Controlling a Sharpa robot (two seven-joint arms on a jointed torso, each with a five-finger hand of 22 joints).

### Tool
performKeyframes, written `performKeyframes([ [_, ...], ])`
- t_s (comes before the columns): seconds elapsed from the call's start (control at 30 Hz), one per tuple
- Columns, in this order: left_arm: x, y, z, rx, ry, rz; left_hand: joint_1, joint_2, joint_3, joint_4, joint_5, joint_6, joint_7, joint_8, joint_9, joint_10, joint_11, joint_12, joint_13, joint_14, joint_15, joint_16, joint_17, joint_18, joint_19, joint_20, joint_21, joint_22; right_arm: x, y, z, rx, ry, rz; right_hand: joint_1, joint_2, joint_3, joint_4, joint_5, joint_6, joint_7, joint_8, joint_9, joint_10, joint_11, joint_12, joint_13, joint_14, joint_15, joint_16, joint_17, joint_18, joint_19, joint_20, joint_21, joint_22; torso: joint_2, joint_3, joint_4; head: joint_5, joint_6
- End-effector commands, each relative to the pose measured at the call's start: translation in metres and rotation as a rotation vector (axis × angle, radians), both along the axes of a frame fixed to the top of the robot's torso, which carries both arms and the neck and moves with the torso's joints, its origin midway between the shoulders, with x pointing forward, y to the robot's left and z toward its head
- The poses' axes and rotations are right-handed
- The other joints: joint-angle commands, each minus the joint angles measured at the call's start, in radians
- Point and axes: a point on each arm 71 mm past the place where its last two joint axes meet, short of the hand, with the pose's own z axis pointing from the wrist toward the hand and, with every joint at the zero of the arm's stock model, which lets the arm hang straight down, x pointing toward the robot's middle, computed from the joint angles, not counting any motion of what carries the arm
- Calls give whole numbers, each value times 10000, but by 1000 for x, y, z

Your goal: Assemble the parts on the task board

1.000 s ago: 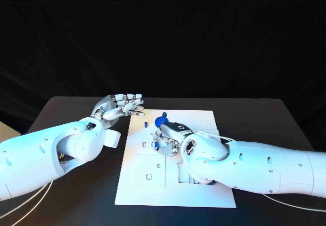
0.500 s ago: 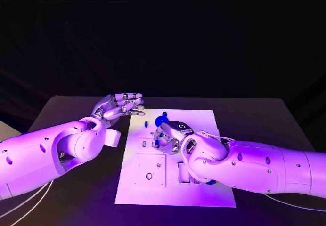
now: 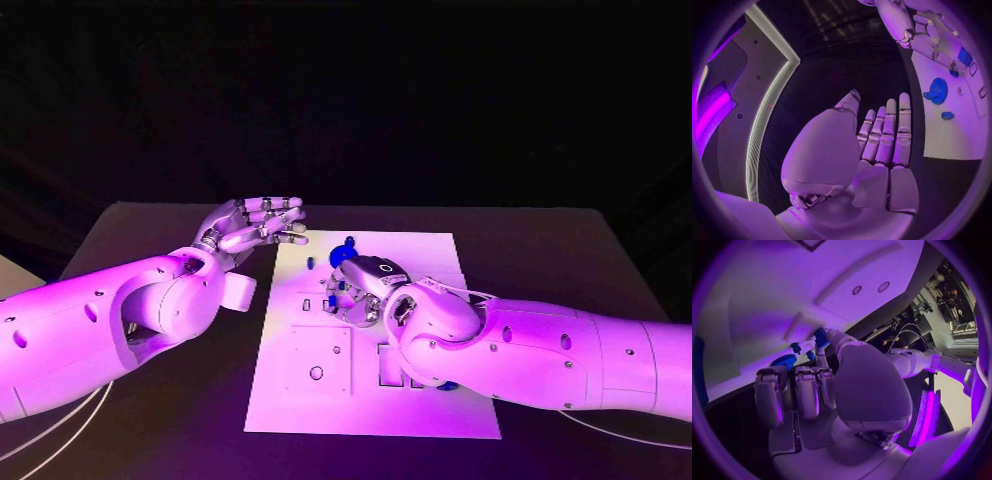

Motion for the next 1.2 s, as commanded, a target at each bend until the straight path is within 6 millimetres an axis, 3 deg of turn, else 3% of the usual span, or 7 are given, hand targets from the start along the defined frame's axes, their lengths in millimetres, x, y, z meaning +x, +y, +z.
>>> performKeyframes([
  [0.03, -1, -2, 1, -82, -44, -196, -6, 25, 62, 15, -21, -50, 411, 49, 16, -12, 7, -41, 3, -75, 28, 64, 9, 85, -62, 21, 67, 9, -1, -1, -6, -288, 139, 58, -31, -59, 27, -13, 27, -22, 13, 23, 20, 725, -60, -58, 2241, 982, -64, 6, 2196, -87, 931, -100, 39, 2490, 0, -1, 6, -6, -10],
  [0.87, 0, 0, 0, -74, -25, -192, -6, 25, 62, 15, -21, -50, 411, 49, 16, -12, 7, -41, 3, -75, 28, 64, 9, 85, -62, 21, 67, 9, 0, -1, -7, -302, 151, 102, -556, -592, -143, 164, 21, -499, 206, -111, -54, 320, 110, -579, 1740, 962, 76, -27, 2105, -34, 821, 11, -162, 2357, 3, 0, 0, -11, -20],
  [1.2, 0, 0, 0, -67, -21, -176, -23, 18, 76, 12, -23, -62, 411, 50, 15, -21, 10, -45, 1, -93, 30, 76, 32, 86, -93, 25, 97, 26, -1, 0, -5, -78, 37, 153, -775, -784, -662, 403, 18, -713, 259, -169, -92, 171, 166, -776, 1560, 941, 130, -58, 2019, -4, 761, 70, -276, 2287, 5, 0, 2, -1, -22],
])
